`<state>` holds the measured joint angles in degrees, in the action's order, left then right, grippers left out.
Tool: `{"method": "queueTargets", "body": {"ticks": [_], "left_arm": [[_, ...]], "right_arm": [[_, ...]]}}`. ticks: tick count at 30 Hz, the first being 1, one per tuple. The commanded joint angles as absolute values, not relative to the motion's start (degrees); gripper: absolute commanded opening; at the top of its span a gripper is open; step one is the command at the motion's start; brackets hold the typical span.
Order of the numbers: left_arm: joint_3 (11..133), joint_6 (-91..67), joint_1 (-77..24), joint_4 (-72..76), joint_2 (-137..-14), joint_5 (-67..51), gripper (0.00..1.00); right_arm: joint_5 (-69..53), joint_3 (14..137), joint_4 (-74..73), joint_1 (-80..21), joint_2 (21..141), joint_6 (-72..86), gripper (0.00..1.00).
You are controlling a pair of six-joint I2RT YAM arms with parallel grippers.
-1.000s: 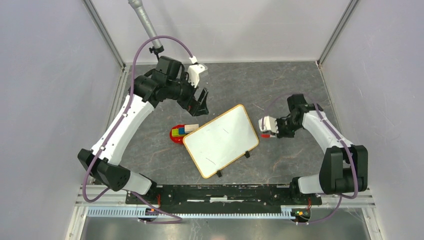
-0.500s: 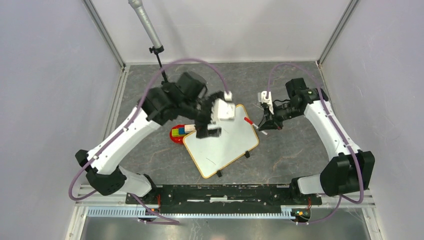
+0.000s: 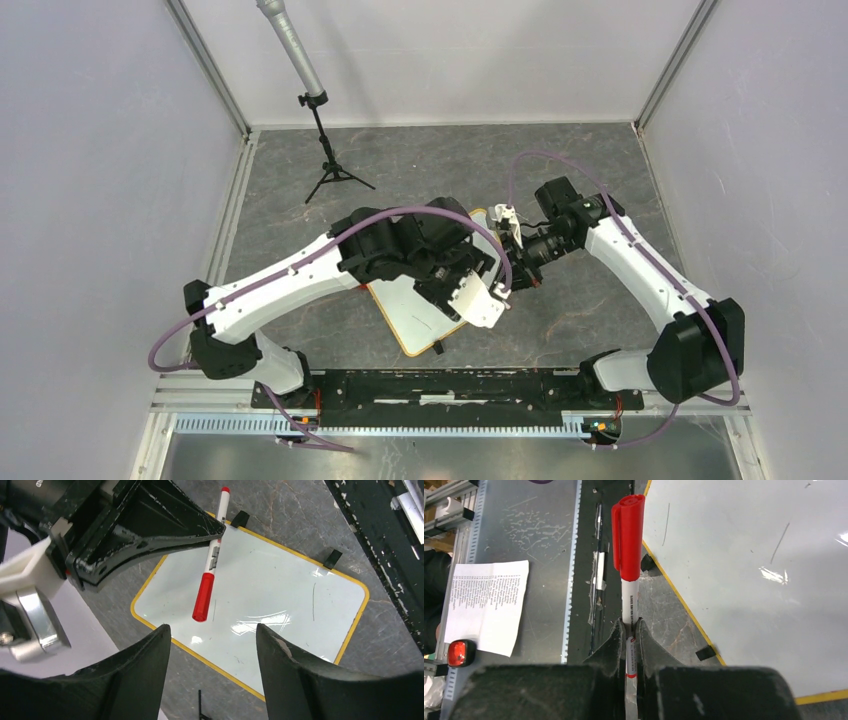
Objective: Write a sentence on the whiteboard
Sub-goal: Pass from the right arm to the left
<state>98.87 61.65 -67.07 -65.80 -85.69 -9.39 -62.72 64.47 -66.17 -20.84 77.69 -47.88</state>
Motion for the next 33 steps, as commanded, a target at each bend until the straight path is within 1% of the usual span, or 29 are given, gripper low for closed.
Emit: {"method": "queueTargets", "body": {"ticks": [1,9,13,15,17,19,20,21,22,24,25,26,29,32,33], "left_arm": [[98.7,67.9,-69.0,-64.7,-87.0,-4.6,0.69],[96.9,69.3,-71.0,-64.3,-88.6,-1.4,0.62],[95.6,69.8,-71.2,-64.2,-89.0,-0.2,0.54],[95.2,69.8,-71.2,-64.3,-89.3,0.9,0.48],[94.9,69.2,-71.2,-64.3,-89.3,1.4,0.39],[94.6,67.6,-71.2,-63.8,-89.0,1.2,0.28],[94.4,66.6,-71.2,-63.5,-88.6,1.1,0.19],[94.2,65.2,-71.2,-63.1,-88.3,0.8,0.13],[93.9,63.8,-71.1,-62.8,-87.7,0.7,0.04],[93.4,59.8,-70.5,-62.3,-86.3,-1.0,0.02],[93.4,57.7,-69.9,-62.2,-85.7,-3.0,0.02],[93.4,54.8,-69.1,-62.2,-85.2,-4.4,0.02],[94.1,46.5,-64.9,-62.2,-83.8,-10.5,0.02],[93.9,38.6,-58.6,-60.6,-82.3,-17.9,0.02],[93.3,35.7,-56.8,-59.2,-81.6,-20.6,0.02]], "right_arm": [[-66.0,63.3,-62.5,-22.6,74.9,-42.6,0.00],[-66.6,63.4,-60.8,-24.7,74.1,-39.7,0.00],[-66.5,63.6,-59.4,-25.6,73.7,-37.8,0.00],[-66.4,63.8,-59.0,-26.2,73.4,-37.3,0.00],[-66.3,64.0,-58.1,-26.5,73.1,-36.3,0.00],[-66.8,64.3,-57.9,-26.6,73.0,-36.0,0.00],[-67.1,64.7,-57.6,-26.6,73.0,-35.8,0.00],[-67.3,64.9,-57.2,-26.5,73.1,-35.2,0.07],[-67.5,65.5,-57.0,-26.5,73.1,-35.0,0.18],[-67.6,67.3,-56.1,-26.2,73.1,-34.1,0.35],[-67.4,68.5,-54.7,-25.7,73.0,-32.6,0.41],[-67.4,69.3,-52.7,-24.9,72.8,-30.7,0.46],[-68.3,69.1,-39.7,-20.5,70.6,-18.8,0.62],[-68.0,66.4,-23.9,-16.6,67.3,-5.6,0.71],[-67.1,65.2,-19.3,-15.8,65.9,-1.3,0.72]]}}
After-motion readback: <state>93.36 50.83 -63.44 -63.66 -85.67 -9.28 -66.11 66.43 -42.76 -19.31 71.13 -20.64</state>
